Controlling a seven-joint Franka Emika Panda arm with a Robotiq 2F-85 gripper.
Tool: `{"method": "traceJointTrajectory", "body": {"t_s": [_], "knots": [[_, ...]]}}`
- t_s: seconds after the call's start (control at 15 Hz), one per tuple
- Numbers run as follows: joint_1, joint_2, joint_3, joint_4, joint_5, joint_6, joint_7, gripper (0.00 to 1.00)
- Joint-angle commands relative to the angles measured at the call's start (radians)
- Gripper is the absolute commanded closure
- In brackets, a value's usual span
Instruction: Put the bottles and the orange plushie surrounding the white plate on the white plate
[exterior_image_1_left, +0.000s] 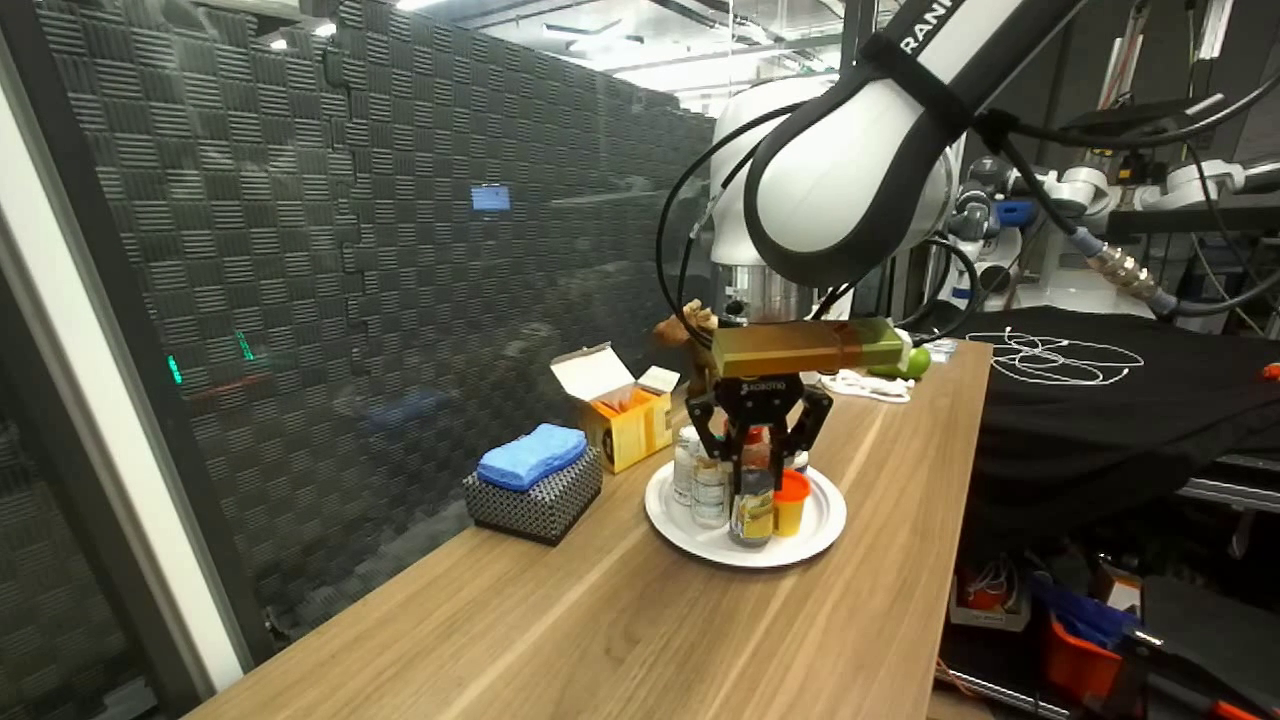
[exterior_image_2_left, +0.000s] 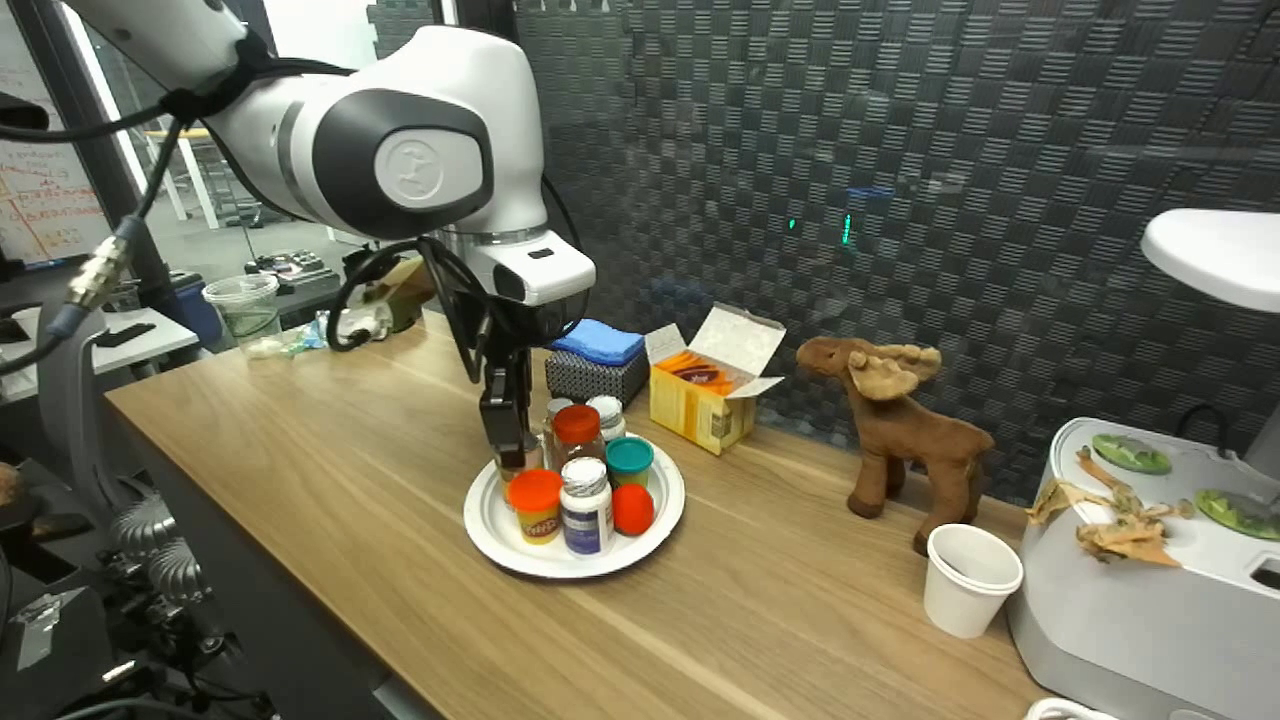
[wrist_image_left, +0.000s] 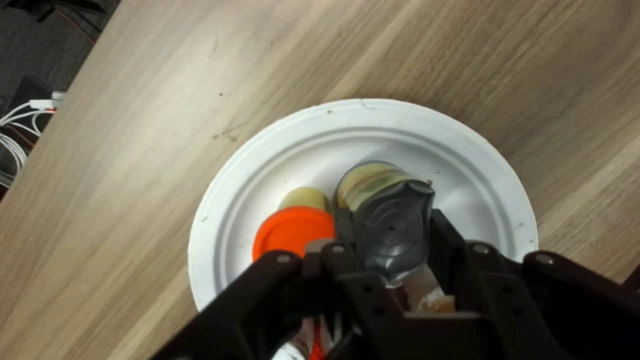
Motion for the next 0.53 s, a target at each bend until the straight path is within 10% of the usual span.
{"method": "traceJointTrajectory", "body": {"t_s": [0.0,0.47], "knots": [[0.004,-0.020,0.002,-0.014,-0.025,0.001,0.004,0.35],[0.002,-0.068,0.004,-0.043,-0.025,0.015,0.001,0.00]]}}
